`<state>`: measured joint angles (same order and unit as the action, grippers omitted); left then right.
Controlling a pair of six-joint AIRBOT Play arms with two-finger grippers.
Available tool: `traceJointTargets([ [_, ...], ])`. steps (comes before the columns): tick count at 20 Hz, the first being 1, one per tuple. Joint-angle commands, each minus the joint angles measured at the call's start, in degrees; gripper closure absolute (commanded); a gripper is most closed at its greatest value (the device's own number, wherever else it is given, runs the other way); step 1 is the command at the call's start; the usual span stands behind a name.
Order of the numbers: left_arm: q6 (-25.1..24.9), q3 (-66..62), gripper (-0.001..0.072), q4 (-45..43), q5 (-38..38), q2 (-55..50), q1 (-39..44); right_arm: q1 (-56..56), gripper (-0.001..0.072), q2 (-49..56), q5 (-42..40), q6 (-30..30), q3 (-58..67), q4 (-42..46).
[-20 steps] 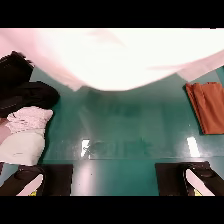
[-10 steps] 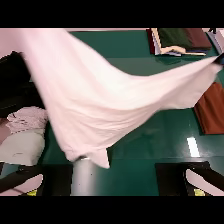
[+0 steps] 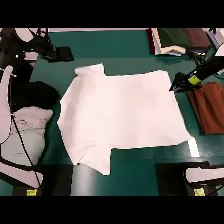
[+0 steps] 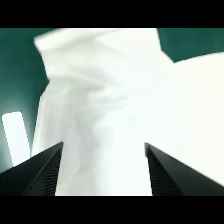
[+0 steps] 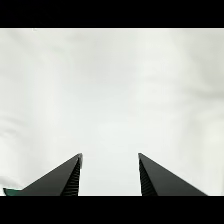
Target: Fold the shirts.
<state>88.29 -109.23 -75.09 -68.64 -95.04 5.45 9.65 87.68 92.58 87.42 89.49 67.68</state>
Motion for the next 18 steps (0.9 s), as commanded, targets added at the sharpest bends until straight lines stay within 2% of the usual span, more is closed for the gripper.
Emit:
traceJointTargets([
  [1,0.39,-0.74,0.0107,-0.92,-7.21,0.44,-3.13,3.37,0.0302,2.19,0.94,-1.55,2.6,-2.12],
  [3,0.37,1.18,0.0106,-0.96,-11.19,3.06,-5.51,4.66,0.0302,-2.23,-0.26,-2.75,-0.81,-2.1],
  [5,0.22,7.69,0.0106,-1.16,-12.11,7.74,-6.34,5.55,0.0302,-7.8,-1.46,-4.35,-6.56,-2.12],
  [9,0.31,34.07,0.0106,-1.51,-9.16,22.34,-6.32,5.05,0.0302,-17.94,-3.08,-5.57,-17.77,-2.16],
  [13,4.44,61.11,0.0106,-1.25,-8.24,39.36,-6.32,5.07,0.0302,-25.33,-7.28,-5.68,-25.18,-3.67],
  [15,6.84,69.77,0.0106,-0.87,-8.33,45.66,-6.32,5.07,0.0302,-27.39,-8.48,-5.68,-26.75,-3.69],
  [18,7.28,78.14,0.0106,3.98,-9.49,49.2,-6.14,5.07,0.0302,-28.74,-8.98,-5.66,-27.43,-3.72],
])
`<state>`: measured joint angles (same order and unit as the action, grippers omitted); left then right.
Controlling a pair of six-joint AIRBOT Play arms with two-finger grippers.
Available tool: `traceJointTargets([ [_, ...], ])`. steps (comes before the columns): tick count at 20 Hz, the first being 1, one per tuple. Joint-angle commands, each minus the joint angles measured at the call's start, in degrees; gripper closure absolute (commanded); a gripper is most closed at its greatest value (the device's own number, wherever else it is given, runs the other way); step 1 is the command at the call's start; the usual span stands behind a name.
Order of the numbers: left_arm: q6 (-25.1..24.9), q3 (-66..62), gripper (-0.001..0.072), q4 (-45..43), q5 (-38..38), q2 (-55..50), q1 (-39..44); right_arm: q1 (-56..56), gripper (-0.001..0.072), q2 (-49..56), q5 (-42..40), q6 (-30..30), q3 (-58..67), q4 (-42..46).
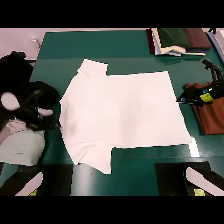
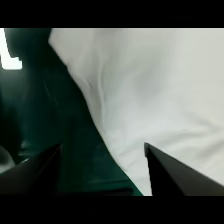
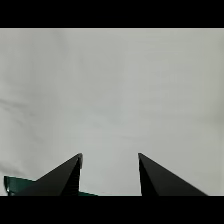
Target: Fold the shirts.
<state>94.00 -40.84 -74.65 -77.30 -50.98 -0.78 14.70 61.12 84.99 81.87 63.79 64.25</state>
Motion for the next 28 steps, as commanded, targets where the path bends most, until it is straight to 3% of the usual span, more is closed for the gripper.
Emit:
traceJointTargets([
  [1,1.55,11.56,0.0106,5.27,-1.09,5.09,0.09,0.02,0.0303,-2.32,-1.36,-0.11,-1.73,-0.28],
  [5,1.51,16.5,0.0106,8.9,3.58,5.09,0.09,0.02,0.0302,-2.32,-1.33,-0.11,-1.73,-0.28],
  [14,-4.48,23.04,0.0108,20.72,8.74,5.09,0.09,0.02,0.0303,-2.32,-2.16,-0.04,-1.73,-0.28],
  [15,-4.5,23.04,0.0132,21.57,9.64,5.09,0.09,0.02,0.0303,-2.32,-2.45,-0.04,-1.73,-0.28],
  [17,-5.81,22.49,0.0584,21.94,10.91,5.09,0.09,0.26,0.0303,-2.32,-1.86,-0.09,-1.75,0.04],
  [18,-6.58,21.64,0.0684,21.88,10.88,5.09,0.09,0.98,0.0303,-2.32,-0.92,-0.13,-1.75,0.17],
  [23,-7.1,12.15,0.0685,18.69,10.64,5.09,0.09,11.04,0.0299,-4.15,4.9,-1.33,-7.98,10.21],
  [24,-7.52,10.45,0.0685,18.64,10.67,5.09,0.09,14.03,0.0278,-5.03,5.18,-1.84,-11.72,13.27],
  [25,-7.54,8.83,0.0684,18.43,10.78,5.09,0.09,17.53,0.0162,-5.73,4.79,-1.84,-15.72,15.5],
  [28,-8.59,6.32,0.0685,18.29,10.95,5.09,0.09,26.8,0.0156,-5.07,2.47,-2.08,-25.03,14.23],
])
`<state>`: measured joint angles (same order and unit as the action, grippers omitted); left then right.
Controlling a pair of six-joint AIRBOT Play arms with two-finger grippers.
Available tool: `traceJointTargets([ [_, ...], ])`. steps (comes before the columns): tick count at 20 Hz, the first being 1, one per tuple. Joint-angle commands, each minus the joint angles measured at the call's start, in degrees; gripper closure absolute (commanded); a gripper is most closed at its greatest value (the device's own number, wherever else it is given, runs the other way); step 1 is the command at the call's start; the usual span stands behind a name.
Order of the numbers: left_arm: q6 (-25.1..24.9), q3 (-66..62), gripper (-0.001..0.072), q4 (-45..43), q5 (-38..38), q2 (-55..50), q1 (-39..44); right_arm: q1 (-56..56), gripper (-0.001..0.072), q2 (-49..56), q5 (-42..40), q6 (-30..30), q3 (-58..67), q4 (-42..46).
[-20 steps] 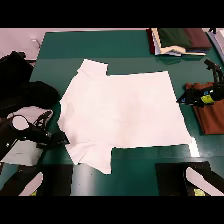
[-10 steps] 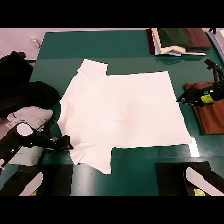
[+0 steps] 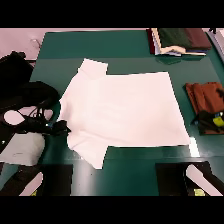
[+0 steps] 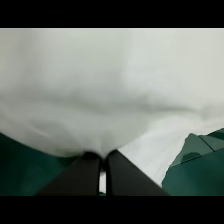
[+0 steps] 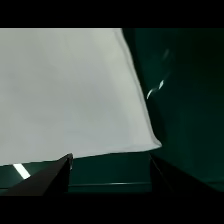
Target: Fold the shirts.
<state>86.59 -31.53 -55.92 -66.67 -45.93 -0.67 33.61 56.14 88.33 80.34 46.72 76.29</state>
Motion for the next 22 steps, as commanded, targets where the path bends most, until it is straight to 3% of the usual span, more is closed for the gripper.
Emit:
traceJointTargets([
  [1,-1.16,-3.1,0.0684,-0.5,0.5,0.04,-0.02,9.64,0.016,0.87,-1.75,-1.44,-10.16,1.29],
  [2,-1.18,-3.1,0.0685,-0.68,0.46,0.04,-0.02,10.47,0.0209,1.97,-2.54,-1.9,-11.69,1.16],
  [4,-1.16,-3.1,0.0684,-0.68,0.46,0.04,-0.02,10.03,0.0218,4.2,-4.85,-1.97,-13.84,0.9],
  [7,-1.14,-3.1,0.0685,-0.68,0.5,0.04,-0.02,6.6,0.0223,5.99,-10.88,-2.01,-14.4,-6.19],
  [10,-1.14,-3.1,0.0685,-0.66,0.5,0.04,-0.02,0.57,0.0425,7.32,-13.33,-2.01,-12.96,-9.79],
  [13,-1.14,-3.21,0.0685,-0.66,0.98,0.04,-0.02,-6.54,0.0679,7.17,-13.2,-3.48,-10.93,-9.75],
  [17,-1.14,-11.93,0.0685,-0.66,-0.33,0.07,-0.04,-13.44,0.0695,-1.05,-11.56,-3.45,-2.23,-9.9],
  [22,-1.16,-44.72,0.0685,-0.94,-2.34,0.07,-0.04,-16.79,0.0696,-12.59,-10.58,-3.23,23.47,-10.71],
])
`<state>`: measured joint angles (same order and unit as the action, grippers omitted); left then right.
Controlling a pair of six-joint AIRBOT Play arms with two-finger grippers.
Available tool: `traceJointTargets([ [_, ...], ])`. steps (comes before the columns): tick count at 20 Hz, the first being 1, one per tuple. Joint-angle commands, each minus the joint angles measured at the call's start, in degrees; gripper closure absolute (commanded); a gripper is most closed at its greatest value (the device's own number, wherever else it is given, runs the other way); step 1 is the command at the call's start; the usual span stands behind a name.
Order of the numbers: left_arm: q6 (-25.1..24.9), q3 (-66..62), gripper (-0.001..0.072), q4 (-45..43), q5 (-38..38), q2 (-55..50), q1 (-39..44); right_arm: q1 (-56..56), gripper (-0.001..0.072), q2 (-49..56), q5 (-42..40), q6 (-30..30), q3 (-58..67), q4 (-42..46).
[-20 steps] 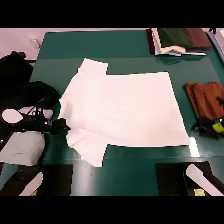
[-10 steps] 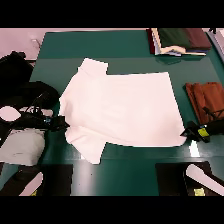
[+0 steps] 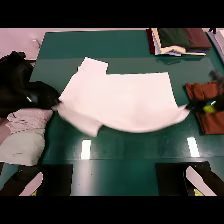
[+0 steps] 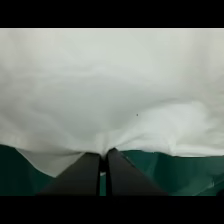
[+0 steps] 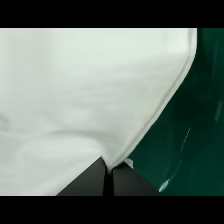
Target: Fold the shirts.
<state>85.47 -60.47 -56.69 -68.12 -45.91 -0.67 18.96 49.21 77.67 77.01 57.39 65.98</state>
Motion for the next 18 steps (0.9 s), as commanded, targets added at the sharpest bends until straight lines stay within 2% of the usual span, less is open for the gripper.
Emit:
traceJointTargets([
  [1,-0.04,-22.67,0.0685,-0.28,-0.96,0.04,-0.04,-2.08,0.0696,-7.19,0.04,0.09,18.84,-0.2],
  [6,0.26,-50.97,0.0685,-1.51,-1.42,0.04,-0.04,1.03,0.0695,-9.66,1.55,1.07,43.95,0.15],
  [10,1.75,-61.94,0.0685,-4.81,0.11,0.02,-0.04,7.56,0.0696,-5.81,7.96,1.49,59.17,-0.02],
  [14,2.78,-58.77,0.0685,-8.44,0.81,-0.74,-0.04,8.0,0.0697,-0.15,11.37,3.23,63.43,-0.24],
  [18,3.04,-41.9,0.0684,-8.83,-1.79,-5.73,-0.02,7.93,0.0698,5.75,12.33,3.3,51.47,-0.46],
])
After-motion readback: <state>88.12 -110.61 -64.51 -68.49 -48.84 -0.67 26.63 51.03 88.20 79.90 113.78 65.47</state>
